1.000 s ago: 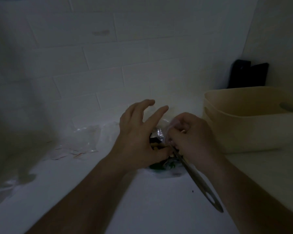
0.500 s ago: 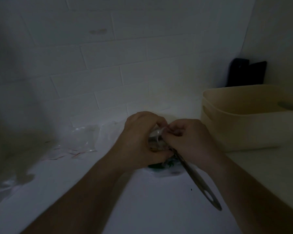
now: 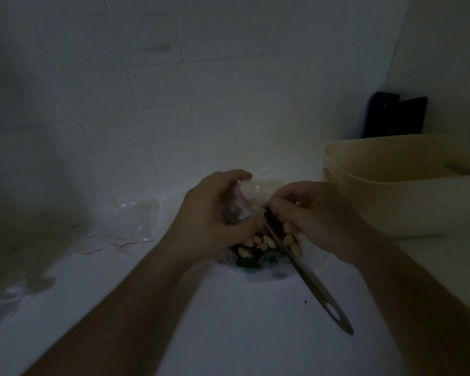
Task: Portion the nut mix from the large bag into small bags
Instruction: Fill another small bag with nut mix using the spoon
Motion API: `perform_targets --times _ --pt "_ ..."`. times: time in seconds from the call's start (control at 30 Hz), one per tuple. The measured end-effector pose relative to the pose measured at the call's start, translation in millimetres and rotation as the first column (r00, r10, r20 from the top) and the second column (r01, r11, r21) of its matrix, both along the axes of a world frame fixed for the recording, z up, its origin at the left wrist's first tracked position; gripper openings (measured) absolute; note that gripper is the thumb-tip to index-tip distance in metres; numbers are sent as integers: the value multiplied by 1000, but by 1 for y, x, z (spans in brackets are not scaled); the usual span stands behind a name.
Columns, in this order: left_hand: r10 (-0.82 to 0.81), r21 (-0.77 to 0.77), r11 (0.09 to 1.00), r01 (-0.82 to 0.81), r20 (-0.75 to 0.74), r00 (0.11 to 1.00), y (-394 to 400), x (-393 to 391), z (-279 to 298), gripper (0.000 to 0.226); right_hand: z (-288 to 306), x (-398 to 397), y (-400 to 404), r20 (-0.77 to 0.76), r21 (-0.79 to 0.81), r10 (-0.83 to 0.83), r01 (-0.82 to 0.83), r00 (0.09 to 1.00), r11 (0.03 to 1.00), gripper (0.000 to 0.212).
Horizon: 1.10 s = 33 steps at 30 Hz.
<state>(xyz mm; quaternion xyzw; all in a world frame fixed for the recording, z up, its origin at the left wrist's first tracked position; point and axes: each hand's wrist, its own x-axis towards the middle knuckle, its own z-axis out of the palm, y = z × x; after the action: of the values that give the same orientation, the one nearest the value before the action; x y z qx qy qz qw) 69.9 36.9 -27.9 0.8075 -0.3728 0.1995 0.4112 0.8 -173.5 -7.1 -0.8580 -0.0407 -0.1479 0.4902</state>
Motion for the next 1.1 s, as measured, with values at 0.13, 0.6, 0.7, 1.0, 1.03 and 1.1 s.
perform_targets --times 0.13,0.6,0.7,1.0,1.03,1.1 --pt "65 -46 996 -74 -175 982 5 6 4 58 -8 -2 -20 -138 -490 210 -251 968 835 37" --pt "111 3 992 -122 -444 889 6 16 -6 44 -23 13 -17 147 -388 207 -136 967 911 30" --pt "25 -89 992 -94 -579 815 3 20 -13 48 -34 23 -8 292 -376 151 -32 944 926 21" --pt "-29 -167 981 -97 -623 782 5 16 4 40 -4 5 -18 521 -305 -59 251 851 919 38" --pt "-20 -141 987 -81 -600 800 9 17 7 36 -1 3 -18 521 -309 -64 258 851 915 40" --pt "-13 -55 998 -23 -574 819 16 16 11 33 2 -2 -15 523 -344 -43 257 851 903 30"
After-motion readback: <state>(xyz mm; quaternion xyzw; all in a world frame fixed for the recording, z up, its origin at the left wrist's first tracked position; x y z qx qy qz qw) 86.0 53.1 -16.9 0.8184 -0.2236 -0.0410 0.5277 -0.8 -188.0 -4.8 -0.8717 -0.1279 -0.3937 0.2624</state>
